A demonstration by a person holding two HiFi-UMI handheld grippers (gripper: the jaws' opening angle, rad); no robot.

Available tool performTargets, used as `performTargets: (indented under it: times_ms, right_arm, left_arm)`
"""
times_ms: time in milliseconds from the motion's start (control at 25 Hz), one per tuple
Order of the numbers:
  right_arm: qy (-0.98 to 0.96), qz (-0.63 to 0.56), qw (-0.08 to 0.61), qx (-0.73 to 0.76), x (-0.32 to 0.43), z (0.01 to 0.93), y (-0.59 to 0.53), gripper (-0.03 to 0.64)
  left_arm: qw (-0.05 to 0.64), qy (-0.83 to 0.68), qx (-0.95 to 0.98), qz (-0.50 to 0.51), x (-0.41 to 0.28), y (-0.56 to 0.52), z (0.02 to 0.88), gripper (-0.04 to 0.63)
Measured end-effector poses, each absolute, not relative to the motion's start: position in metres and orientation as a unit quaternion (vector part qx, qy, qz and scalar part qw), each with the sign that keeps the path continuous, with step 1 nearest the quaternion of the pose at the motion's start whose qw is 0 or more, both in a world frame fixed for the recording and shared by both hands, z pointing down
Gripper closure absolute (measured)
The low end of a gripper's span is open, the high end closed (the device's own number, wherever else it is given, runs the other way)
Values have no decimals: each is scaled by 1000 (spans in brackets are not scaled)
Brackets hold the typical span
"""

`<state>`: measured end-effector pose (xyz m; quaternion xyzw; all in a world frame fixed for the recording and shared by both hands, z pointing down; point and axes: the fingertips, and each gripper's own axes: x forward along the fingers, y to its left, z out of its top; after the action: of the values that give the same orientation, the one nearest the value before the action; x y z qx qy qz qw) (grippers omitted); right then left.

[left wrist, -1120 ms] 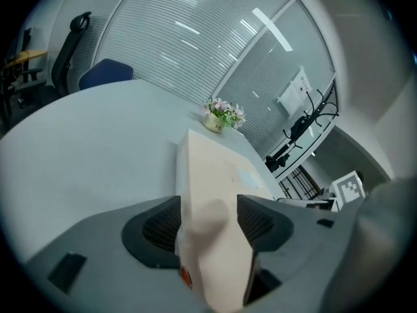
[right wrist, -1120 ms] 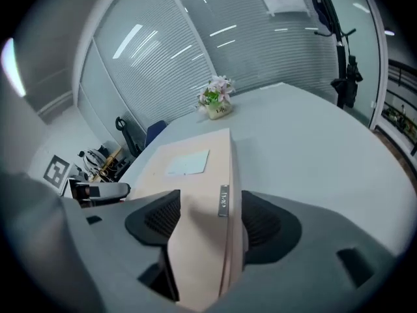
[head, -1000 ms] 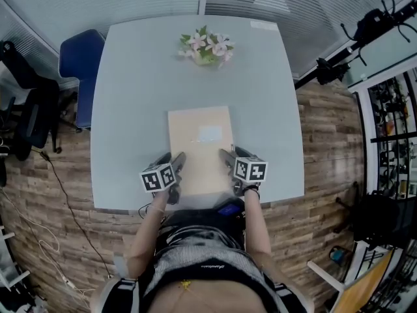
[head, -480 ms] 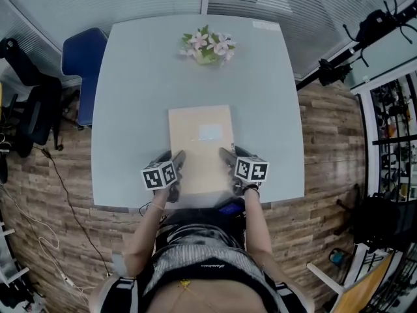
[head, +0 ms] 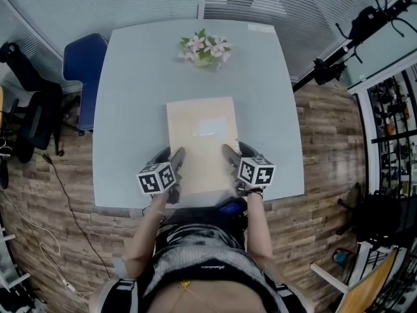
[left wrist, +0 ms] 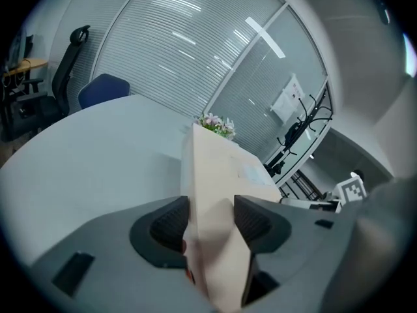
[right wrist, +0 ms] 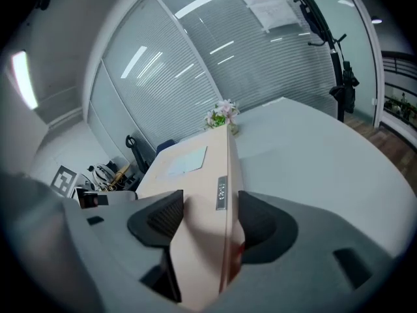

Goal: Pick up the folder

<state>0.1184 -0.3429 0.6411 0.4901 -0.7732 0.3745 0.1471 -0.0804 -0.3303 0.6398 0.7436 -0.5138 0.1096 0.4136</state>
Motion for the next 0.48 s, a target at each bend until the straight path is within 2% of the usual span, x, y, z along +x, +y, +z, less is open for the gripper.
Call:
performTargets:
  times_ms: [480]
  right_arm:
    - [-808,280,89,512,110,531,-333,354]
  left_arm:
    - [326,-528,783,40,-90,-325,533,377]
